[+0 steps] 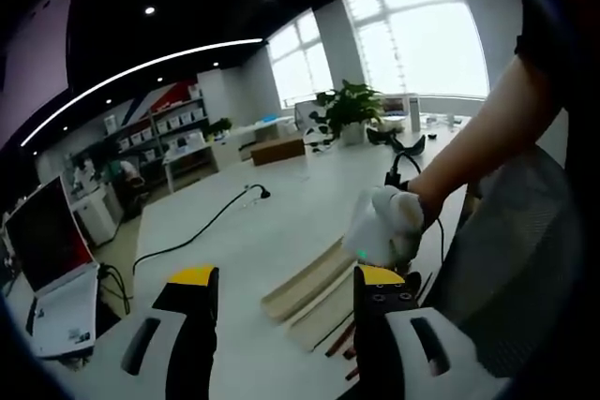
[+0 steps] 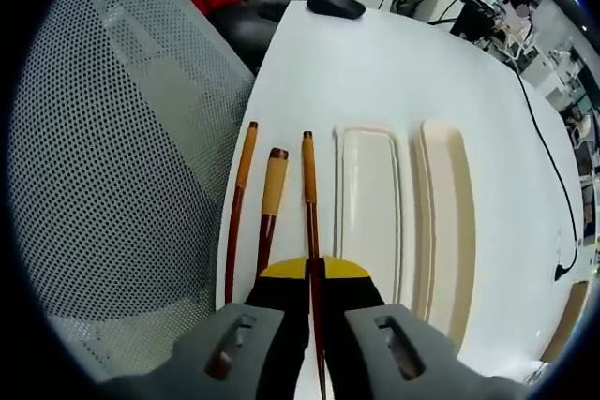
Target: Arrange the utensils inside the cutlery case until each visible utensil rests in its matching compartment.
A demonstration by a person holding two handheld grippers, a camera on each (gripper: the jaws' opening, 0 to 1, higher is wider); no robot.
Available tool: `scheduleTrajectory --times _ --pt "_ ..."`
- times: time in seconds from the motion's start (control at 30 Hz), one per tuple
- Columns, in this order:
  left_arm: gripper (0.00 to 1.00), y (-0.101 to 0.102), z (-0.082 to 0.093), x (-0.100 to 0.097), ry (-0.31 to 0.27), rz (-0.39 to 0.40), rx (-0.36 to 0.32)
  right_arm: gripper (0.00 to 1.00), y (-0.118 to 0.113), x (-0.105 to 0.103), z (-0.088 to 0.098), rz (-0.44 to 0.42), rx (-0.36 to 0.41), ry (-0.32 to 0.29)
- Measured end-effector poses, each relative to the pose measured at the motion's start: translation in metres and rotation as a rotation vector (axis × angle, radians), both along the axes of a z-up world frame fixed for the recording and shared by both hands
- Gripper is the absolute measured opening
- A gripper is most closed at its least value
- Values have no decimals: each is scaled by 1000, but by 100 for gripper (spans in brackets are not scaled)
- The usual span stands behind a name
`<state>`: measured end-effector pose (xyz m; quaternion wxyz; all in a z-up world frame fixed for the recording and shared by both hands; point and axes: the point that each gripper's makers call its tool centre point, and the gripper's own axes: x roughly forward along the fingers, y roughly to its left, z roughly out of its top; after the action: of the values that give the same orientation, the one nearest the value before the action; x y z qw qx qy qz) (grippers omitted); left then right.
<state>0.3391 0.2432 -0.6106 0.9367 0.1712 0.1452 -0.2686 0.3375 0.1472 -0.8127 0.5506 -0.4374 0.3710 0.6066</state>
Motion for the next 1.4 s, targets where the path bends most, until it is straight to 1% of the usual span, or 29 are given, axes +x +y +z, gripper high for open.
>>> scheduleTrajectory --times 0.1,0.33,0.6,0.7,0.77,0.83,0.9,1.07,1.23,1.4 --pt "59 1 0 0 -1 3 -6 0 0 0 1 -3 13 9" --pt "59 0 0 0 -1 -1 -5 0 0 2 8 -5 26 1" --pt "59 -1 0 -1 -1 -6 -2 0 -1 9 16 -5 40 -21" --pt "59 -1 0 -1 0 -7 -2 0 -3 9 17 -6 38 -18" --pt "59 -1 0 -1 -2 -7 -3 0 -4 13 19 -7 42 -34" --pt "59 -1 0 -1 0 -8 -3 0 -5 16 21 -17 47 -28" --pt "59 -2 0 -1 0 -9 -1 0 -3 19 25 -41 75 -17" --pt "59 -3 -1 -2 9 -17 -5 0 -7 27 26 -50 59 -47" --pt "59 -6 -3 -3 15 -33 5 0 -8 29 28 -51 63 -52" --pt "59 -6 -3 -2 17 -30 -2 0 -11 34 32 -34 51 -85"
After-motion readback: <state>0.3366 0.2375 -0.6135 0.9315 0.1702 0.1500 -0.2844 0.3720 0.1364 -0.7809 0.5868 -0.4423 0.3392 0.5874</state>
